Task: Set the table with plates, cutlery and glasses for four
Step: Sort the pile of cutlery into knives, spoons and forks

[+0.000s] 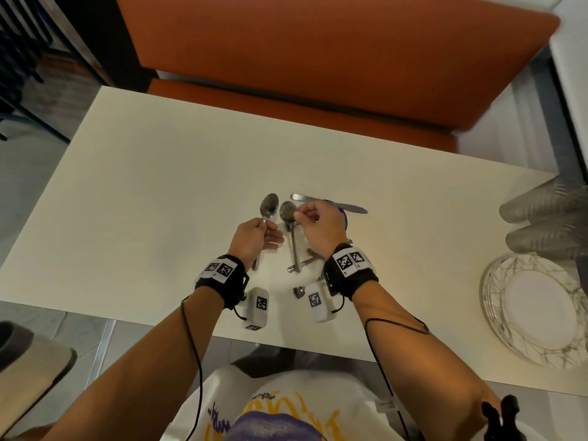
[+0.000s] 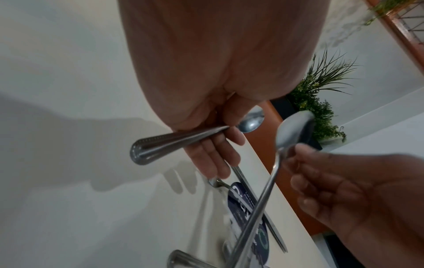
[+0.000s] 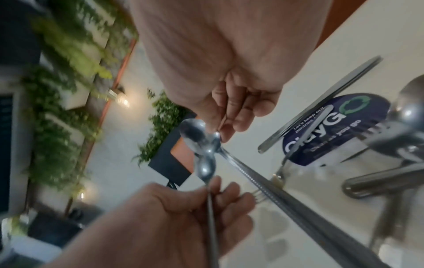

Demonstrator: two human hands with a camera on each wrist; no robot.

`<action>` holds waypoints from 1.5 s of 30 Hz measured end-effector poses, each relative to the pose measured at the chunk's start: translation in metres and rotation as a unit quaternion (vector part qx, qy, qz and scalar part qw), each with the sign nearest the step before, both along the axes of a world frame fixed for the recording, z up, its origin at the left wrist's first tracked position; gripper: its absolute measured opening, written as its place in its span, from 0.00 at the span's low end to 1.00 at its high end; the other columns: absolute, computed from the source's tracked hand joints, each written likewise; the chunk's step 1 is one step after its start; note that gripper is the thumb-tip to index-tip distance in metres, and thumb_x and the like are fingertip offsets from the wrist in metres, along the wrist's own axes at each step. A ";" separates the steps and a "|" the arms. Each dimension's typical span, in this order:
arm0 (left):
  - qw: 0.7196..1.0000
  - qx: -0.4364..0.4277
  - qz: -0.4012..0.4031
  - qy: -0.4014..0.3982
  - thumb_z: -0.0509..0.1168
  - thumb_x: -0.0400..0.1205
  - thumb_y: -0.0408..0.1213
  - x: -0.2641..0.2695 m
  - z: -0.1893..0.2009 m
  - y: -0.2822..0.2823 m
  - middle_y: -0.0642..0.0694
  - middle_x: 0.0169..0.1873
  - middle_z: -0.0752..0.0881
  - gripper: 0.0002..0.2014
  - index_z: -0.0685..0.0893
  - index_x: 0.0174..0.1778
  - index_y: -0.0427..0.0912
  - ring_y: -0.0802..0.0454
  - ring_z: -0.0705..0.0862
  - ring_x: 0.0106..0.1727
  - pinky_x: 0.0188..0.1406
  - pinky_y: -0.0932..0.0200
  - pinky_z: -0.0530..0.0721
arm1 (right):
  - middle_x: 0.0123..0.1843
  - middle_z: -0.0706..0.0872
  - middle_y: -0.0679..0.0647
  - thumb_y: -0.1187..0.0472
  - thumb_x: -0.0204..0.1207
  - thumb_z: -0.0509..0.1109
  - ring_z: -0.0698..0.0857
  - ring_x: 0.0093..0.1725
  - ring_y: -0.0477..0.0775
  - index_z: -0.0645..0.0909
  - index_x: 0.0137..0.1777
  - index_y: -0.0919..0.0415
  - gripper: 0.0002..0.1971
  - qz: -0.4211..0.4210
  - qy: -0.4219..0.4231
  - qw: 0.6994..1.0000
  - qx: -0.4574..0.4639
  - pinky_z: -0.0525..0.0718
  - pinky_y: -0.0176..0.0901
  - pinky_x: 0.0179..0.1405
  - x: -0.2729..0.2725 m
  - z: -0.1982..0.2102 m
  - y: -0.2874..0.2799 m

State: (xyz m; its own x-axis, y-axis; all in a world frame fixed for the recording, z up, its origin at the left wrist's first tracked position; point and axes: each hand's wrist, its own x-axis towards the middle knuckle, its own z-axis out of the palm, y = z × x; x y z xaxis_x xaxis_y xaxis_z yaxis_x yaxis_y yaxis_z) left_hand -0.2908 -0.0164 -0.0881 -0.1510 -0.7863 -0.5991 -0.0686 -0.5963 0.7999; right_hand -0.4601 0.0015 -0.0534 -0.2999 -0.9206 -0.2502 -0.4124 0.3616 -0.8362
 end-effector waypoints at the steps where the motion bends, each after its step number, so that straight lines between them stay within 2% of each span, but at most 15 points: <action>1: 1.000 0.001 -0.005 0.010 0.49 0.93 0.29 -0.003 0.002 0.001 0.30 0.44 0.91 0.17 0.83 0.50 0.32 0.33 0.91 0.49 0.56 0.39 0.89 | 0.43 0.91 0.47 0.62 0.79 0.78 0.88 0.44 0.43 0.88 0.49 0.58 0.02 -0.031 -0.020 0.999 -0.005 0.85 0.30 0.47 -0.001 0.001 -0.003; 4: 0.998 0.019 -0.019 0.059 0.49 0.93 0.30 -0.011 0.012 0.004 0.26 0.50 0.91 0.16 0.82 0.57 0.28 0.29 0.92 0.52 0.56 0.38 0.91 | 0.39 0.94 0.50 0.60 0.75 0.79 0.93 0.44 0.52 0.89 0.42 0.52 0.02 -0.109 -0.090 0.990 0.021 0.92 0.51 0.54 -0.002 0.004 -0.009; 6: 0.993 0.048 -0.027 0.100 0.50 0.92 0.32 -0.017 0.018 0.006 0.26 0.49 0.90 0.17 0.82 0.60 0.26 0.28 0.92 0.48 0.49 0.41 0.92 | 0.37 0.94 0.50 0.60 0.74 0.78 0.93 0.43 0.53 0.89 0.37 0.51 0.05 -0.131 -0.119 0.983 0.048 0.92 0.55 0.57 -0.003 0.004 -0.009; 10: 0.992 0.054 -0.050 0.107 0.54 0.91 0.32 -0.023 0.024 0.008 0.29 0.43 0.89 0.16 0.84 0.60 0.27 0.35 0.89 0.37 0.34 0.50 0.87 | 0.35 0.94 0.50 0.59 0.73 0.77 0.93 0.40 0.51 0.92 0.39 0.54 0.03 -0.135 -0.108 0.982 0.076 0.92 0.55 0.54 -0.003 -0.002 -0.004; 14: 0.993 0.054 -0.050 0.092 0.52 0.91 0.31 -0.028 0.021 0.009 0.35 0.33 0.85 0.17 0.86 0.55 0.29 0.44 0.78 0.25 0.27 0.55 0.69 | 0.36 0.93 0.48 0.55 0.72 0.78 0.92 0.40 0.49 0.92 0.45 0.53 0.05 -0.119 -0.078 0.986 0.083 0.91 0.49 0.47 -0.002 -0.007 0.000; 18: 0.994 0.064 -0.044 0.080 0.53 0.91 0.33 -0.029 0.021 0.009 0.43 0.29 0.81 0.16 0.87 0.54 0.31 0.50 0.72 0.23 0.25 0.56 0.64 | 0.40 0.94 0.47 0.53 0.76 0.75 0.91 0.42 0.51 0.91 0.46 0.51 0.05 -0.097 -0.088 0.988 0.083 0.88 0.46 0.46 -0.015 -0.008 0.003; 22: 0.992 0.091 -0.037 0.080 0.54 0.90 0.34 -0.030 0.023 0.006 0.44 0.29 0.81 0.14 0.85 0.51 0.33 0.51 0.72 0.22 0.21 0.60 0.64 | 0.42 0.94 0.53 0.58 0.82 0.71 0.87 0.36 0.52 0.90 0.45 0.54 0.07 -0.169 -0.119 0.974 0.093 0.88 0.47 0.39 -0.044 -0.013 0.013; 24: 0.991 0.102 -0.032 0.080 0.54 0.90 0.34 -0.032 0.023 0.005 0.45 0.28 0.80 0.13 0.83 0.50 0.34 0.52 0.71 0.21 0.19 0.61 0.64 | 0.42 0.94 0.53 0.61 0.81 0.71 0.89 0.39 0.55 0.89 0.41 0.52 0.08 -0.191 -0.096 0.972 0.099 0.90 0.50 0.43 -0.060 -0.019 0.018; 26: 0.991 0.104 -0.033 0.076 0.54 0.90 0.34 -0.034 0.022 0.004 0.46 0.26 0.79 0.13 0.83 0.49 0.34 0.53 0.70 0.20 0.18 0.61 0.62 | 0.44 0.93 0.50 0.62 0.80 0.70 0.91 0.48 0.56 0.88 0.40 0.50 0.09 -0.195 -0.048 0.974 0.106 0.90 0.52 0.54 -0.073 -0.027 0.022; 30: 0.991 0.103 -0.051 0.073 0.54 0.90 0.34 -0.041 0.019 0.002 0.48 0.25 0.75 0.12 0.81 0.48 0.35 0.55 0.67 0.17 0.18 0.60 0.59 | 0.60 0.90 0.53 0.63 0.81 0.70 0.87 0.62 0.57 0.88 0.58 0.58 0.09 -0.175 0.047 0.972 0.153 0.80 0.39 0.58 -0.089 -0.042 0.033; 32: 0.991 0.100 -0.062 0.065 0.55 0.89 0.34 -0.043 0.017 0.001 0.48 0.25 0.74 0.11 0.81 0.48 0.35 0.55 0.66 0.17 0.19 0.60 0.58 | 0.63 0.88 0.55 0.59 0.82 0.73 0.86 0.63 0.58 0.86 0.63 0.59 0.11 -0.155 0.070 0.968 0.183 0.79 0.40 0.60 -0.093 -0.050 0.039; 35: 0.992 0.093 -0.074 0.051 0.54 0.89 0.34 -0.047 0.016 0.001 0.49 0.25 0.73 0.11 0.80 0.48 0.37 0.55 0.65 0.19 0.20 0.59 0.58 | 0.59 0.88 0.55 0.54 0.79 0.77 0.86 0.55 0.56 0.87 0.61 0.60 0.14 -0.131 0.082 0.964 0.216 0.83 0.43 0.57 -0.095 -0.060 0.041; 41: 0.992 0.086 -0.082 0.035 0.54 0.89 0.35 -0.051 0.014 0.000 0.49 0.25 0.73 0.11 0.81 0.47 0.37 0.55 0.65 0.20 0.20 0.59 0.59 | 0.50 0.88 0.53 0.63 0.79 0.76 0.83 0.48 0.52 0.88 0.50 0.61 0.03 -0.114 0.079 0.971 0.194 0.79 0.37 0.46 -0.100 -0.059 0.040; 43: 0.993 0.082 -0.084 0.028 0.54 0.89 0.35 -0.054 0.015 0.000 0.49 0.25 0.73 0.12 0.81 0.48 0.37 0.55 0.66 0.20 0.19 0.60 0.60 | 0.49 0.89 0.53 0.63 0.80 0.75 0.85 0.48 0.54 0.86 0.51 0.61 0.03 -0.118 0.069 0.975 0.175 0.76 0.34 0.38 -0.105 -0.056 0.040; 45: 0.993 0.078 -0.085 0.024 0.53 0.89 0.35 -0.057 0.016 0.000 0.49 0.26 0.73 0.12 0.81 0.48 0.37 0.55 0.66 0.20 0.18 0.61 0.60 | 0.48 0.91 0.57 0.63 0.80 0.74 0.91 0.46 0.59 0.83 0.49 0.58 0.02 -0.115 0.047 0.981 0.151 0.82 0.38 0.37 -0.111 -0.054 0.041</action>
State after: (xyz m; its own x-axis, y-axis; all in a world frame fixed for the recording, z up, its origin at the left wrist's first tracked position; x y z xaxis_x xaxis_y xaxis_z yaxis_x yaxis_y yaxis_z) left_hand -0.3477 -0.0165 -0.0721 -0.3043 -0.6458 -0.7002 -0.1435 -0.6956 0.7040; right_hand -0.5711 0.0425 -0.1078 -0.5254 -0.7142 -0.4624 -0.3619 0.6795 -0.6383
